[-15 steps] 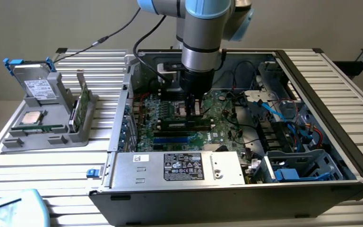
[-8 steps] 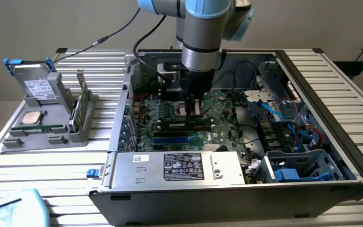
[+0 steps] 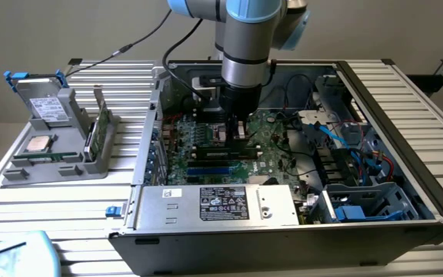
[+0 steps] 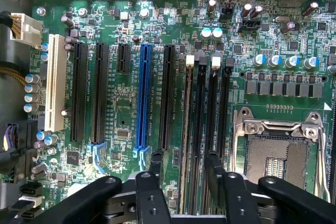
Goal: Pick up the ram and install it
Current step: 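Insert the ram into the slot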
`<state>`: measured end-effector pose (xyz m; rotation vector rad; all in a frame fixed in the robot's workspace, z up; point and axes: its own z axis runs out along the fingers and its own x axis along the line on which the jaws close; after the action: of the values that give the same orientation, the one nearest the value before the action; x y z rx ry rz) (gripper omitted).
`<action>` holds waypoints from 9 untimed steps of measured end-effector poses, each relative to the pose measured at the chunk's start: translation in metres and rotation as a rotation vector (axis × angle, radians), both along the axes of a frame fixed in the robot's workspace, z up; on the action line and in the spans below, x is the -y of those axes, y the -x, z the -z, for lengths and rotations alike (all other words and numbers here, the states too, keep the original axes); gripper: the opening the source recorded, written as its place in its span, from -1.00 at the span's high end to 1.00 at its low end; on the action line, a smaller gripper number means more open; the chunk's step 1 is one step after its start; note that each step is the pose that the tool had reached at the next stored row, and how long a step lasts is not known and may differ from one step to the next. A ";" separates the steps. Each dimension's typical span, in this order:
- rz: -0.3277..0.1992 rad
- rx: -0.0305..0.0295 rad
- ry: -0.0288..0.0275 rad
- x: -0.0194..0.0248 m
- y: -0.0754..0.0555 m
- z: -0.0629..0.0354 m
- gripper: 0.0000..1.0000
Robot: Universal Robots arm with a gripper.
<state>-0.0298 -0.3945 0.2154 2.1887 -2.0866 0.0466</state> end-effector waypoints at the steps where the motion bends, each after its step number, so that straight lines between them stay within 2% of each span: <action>1: 0.000 0.0000 -0.0001 0.0000 0.000 -0.0006 0.08; 9: 0.001 -0.0001 0.0001 -0.0002 0.000 -0.0176 0.08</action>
<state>-0.0298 -0.3943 0.2330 2.1877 -2.0874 0.0465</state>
